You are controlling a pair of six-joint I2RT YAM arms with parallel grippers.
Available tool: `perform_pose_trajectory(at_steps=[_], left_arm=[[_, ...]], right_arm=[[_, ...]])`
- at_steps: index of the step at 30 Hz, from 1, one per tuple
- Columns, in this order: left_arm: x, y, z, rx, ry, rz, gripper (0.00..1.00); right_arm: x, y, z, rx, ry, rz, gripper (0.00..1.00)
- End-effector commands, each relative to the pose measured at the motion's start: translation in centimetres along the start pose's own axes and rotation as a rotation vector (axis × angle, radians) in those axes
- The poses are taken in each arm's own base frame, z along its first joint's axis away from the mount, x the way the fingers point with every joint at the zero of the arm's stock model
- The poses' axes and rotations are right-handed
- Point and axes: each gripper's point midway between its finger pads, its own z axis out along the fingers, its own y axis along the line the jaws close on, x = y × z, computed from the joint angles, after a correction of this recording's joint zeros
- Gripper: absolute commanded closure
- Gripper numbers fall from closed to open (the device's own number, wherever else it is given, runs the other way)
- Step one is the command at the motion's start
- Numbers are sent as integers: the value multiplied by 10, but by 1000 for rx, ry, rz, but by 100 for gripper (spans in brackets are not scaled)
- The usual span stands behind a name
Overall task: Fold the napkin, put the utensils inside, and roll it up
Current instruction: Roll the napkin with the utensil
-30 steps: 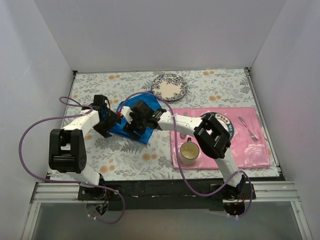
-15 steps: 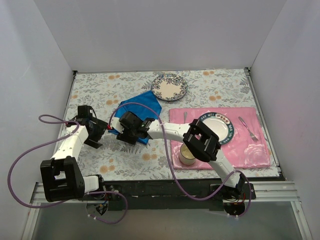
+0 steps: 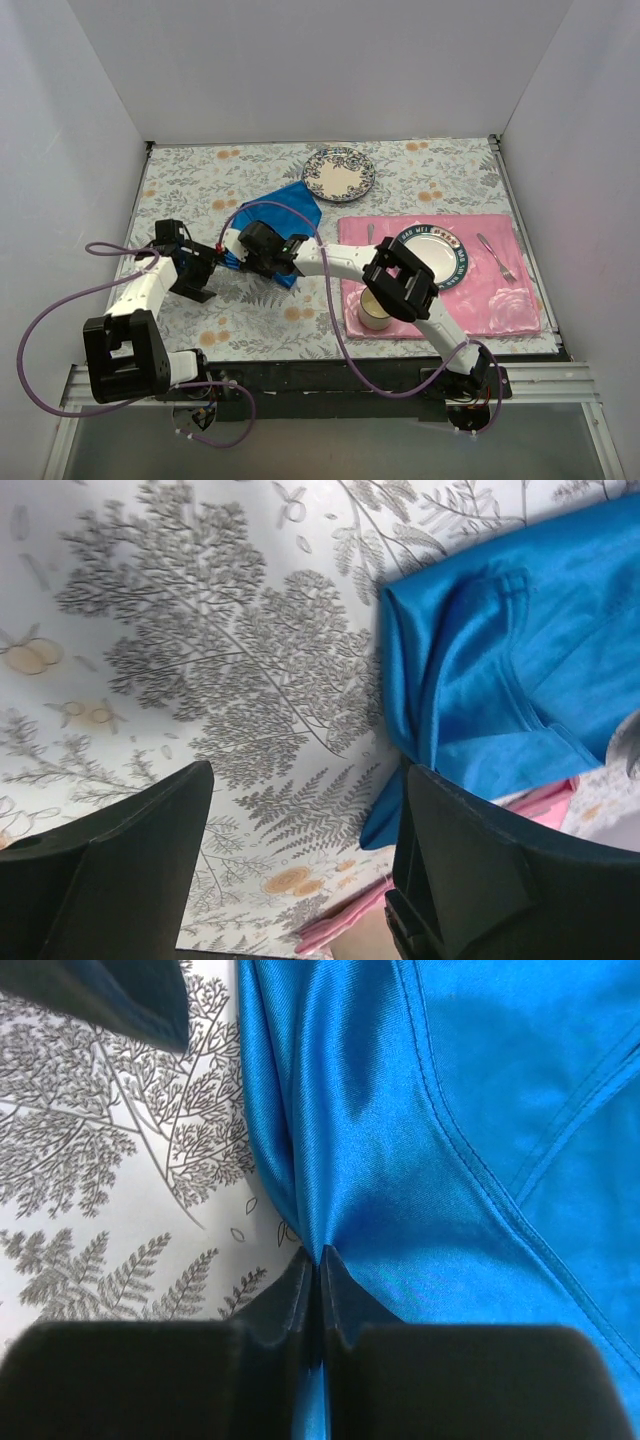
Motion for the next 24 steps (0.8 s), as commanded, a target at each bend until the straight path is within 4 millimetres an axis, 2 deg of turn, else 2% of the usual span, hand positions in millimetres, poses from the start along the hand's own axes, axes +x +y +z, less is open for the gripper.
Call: perform_pose_trajectory(at_steps=[1,4,5,6,10,11,12,16,21,24], left_arm=[[11,-21,1,132,72,60,23],[14,-24,2,161,88,80,24],[17,-25,1,176,101,86,24],[19,-26,1,187,108,93,25],[24,-34,0,244,131,132,28],[25,-35,0,247,137,144,29],[29,-39,1,269,162,162,32],[43,-52,6,311,229,201,35],[60,-84,9,379,297,266,40],[58,-102,10,404,290,276,43]], right_arm=[[-21,-11,-14,-127,-46,131,96],[-29,-19,-21,-225,-82,200,99],[-32,-14,-25,-292,-100,235,99],[-28,-24,-24,-309,-104,270,99],[-24,-37,-24,-425,-130,392,99],[-30,-37,-27,-475,-150,406,99],[-20,-46,-21,-505,-144,461,99],[-12,-55,-18,-624,-168,540,99],[-2,-57,-14,-680,-166,574,97],[2,-58,-11,-690,-160,584,96]])
